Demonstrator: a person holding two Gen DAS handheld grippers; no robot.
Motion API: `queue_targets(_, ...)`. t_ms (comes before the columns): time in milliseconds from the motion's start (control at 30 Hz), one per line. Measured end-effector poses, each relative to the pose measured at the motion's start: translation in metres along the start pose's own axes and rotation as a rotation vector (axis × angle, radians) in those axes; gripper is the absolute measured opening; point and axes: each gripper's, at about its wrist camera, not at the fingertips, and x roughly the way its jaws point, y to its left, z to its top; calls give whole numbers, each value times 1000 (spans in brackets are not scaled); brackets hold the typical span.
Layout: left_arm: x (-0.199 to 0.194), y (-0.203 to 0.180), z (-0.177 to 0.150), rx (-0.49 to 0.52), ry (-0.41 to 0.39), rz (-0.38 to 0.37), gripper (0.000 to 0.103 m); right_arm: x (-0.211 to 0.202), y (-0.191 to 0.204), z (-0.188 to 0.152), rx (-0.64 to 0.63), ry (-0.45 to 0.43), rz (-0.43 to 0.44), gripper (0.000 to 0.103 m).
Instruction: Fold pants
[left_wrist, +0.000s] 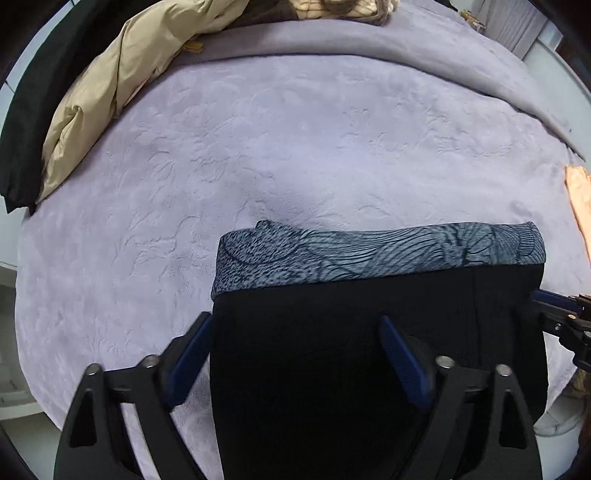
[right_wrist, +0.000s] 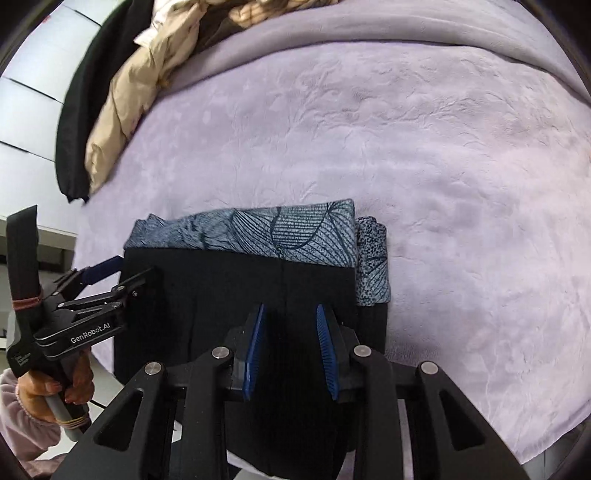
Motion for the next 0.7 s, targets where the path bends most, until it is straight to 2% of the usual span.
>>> queue_targets(100, 3, 8, 1, -50, 26, -35, 98, 4, -7, -4, 5, -4, 2, 32)
queue_targets(167, 2, 7, 1, -48, 29, -29, 98, 3, -12, -5, 4, -6, 20, 32)
queue_targets(367, -5, -7, 2, 17, 47, 42, 98, -1, -20, -8, 39, 21, 51, 32)
queue_targets(533, -12, -18, 6, 20, 61, 114, 98, -6, -36, -10, 93, 76, 108, 32)
queue_targets(600, -19, -23, 6, 3, 51, 129, 98, -9, -42, -12, 93, 94, 92, 36)
queue_targets(633, -22, -26, 6, -4, 50, 143, 98, -11, -47, -14, 90, 105, 77, 42)
queue_targets(700, -34, -30, 2, -16, 40, 173, 98, -15, -59, -18, 96, 119, 82, 44)
